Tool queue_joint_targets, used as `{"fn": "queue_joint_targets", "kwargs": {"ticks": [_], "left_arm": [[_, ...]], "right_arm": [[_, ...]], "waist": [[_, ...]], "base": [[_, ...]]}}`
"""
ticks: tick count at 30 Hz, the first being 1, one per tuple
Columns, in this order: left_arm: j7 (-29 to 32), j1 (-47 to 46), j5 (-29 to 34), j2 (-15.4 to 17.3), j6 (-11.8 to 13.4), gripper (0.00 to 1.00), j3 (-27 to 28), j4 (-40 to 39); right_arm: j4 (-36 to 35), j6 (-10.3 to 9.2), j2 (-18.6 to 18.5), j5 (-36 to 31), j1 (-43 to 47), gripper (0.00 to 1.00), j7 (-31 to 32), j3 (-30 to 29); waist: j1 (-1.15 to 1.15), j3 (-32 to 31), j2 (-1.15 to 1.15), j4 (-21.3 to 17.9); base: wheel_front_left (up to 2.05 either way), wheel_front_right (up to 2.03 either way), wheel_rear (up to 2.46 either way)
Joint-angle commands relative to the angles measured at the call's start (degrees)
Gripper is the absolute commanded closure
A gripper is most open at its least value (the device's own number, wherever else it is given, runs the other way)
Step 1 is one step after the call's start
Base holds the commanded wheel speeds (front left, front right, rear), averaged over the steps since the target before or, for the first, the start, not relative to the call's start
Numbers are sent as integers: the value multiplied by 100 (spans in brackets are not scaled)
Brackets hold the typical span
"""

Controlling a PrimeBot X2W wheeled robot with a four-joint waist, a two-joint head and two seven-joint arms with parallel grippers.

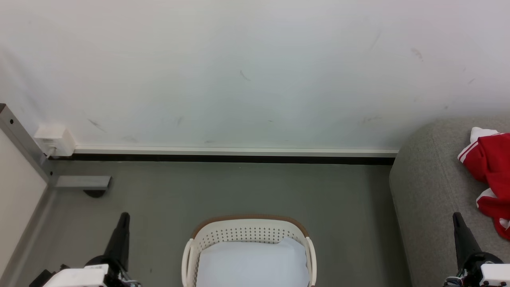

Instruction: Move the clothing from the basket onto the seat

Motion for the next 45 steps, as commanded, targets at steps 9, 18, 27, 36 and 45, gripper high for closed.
{"fn": "queue_joint_targets", "kwargs": {"ticks": [9,18,27,36,45], "left_arm": [[16,-40,-82,41,-27,100,8,-22],[16,-40,-82,41,-28,100,8,-22],[16,-40,-82,41,-28,100,8,-22],[16,-40,-82,41,-28,100,8,-22],[16,-40,-82,41,-28,100,8,-22]], "right_arm": [[-31,-13,0,12,-72,100,12,-20],[-31,-13,0,12,-72,100,12,-20],[-31,-13,0,12,-72,100,12,-20],[-31,-13,0,12,-72,100,12,-20],[-31,-13,0,12,-72,100,12,-20]], "waist": [[0,0,0,0],[0,0,0,0],[0,0,0,0],[0,0,0,0],[0,0,0,0]], "base": [[0,0,0],[0,0,0],[0,0,0],[0,0,0],[0,0,0]]}}
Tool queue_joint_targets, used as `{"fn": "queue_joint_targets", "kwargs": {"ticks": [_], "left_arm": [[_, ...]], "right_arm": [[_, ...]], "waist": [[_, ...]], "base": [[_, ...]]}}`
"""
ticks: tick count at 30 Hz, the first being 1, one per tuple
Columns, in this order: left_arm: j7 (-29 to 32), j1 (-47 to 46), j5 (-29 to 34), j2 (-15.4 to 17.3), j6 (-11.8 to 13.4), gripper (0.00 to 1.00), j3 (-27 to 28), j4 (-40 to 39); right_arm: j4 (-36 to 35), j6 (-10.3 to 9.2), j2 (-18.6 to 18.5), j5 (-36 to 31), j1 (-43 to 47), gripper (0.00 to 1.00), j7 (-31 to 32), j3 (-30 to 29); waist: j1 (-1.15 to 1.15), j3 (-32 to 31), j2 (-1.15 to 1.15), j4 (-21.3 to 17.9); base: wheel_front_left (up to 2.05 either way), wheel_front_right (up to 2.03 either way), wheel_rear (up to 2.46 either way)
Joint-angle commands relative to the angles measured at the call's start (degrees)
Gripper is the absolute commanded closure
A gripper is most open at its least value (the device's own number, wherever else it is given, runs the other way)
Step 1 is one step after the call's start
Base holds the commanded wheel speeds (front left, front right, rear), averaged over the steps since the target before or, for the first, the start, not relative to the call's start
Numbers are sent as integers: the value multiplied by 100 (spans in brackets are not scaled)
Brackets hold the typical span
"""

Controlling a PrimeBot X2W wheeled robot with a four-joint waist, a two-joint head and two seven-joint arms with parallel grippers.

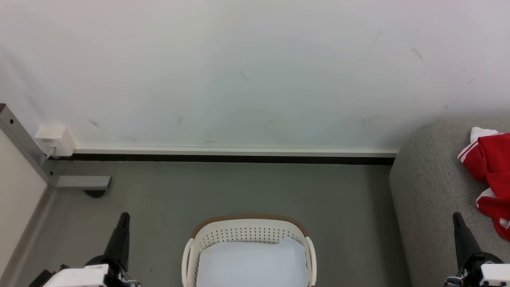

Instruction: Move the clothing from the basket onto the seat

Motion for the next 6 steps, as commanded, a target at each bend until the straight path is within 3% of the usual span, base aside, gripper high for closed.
{"fn": "queue_joint_targets", "kwargs": {"ticks": [1,6], "left_arm": [[16,-40,-82,41,-28,100,8,-22],[16,-40,-82,41,-28,100,8,-22]], "right_arm": [[-31,-13,0,12,-72,100,12,-20],[-31,-13,0,12,-73,100,11,-20]], "waist": [[0,0,0,0],[0,0,0,0]], "base": [[0,0,0],[0,0,0]]}}
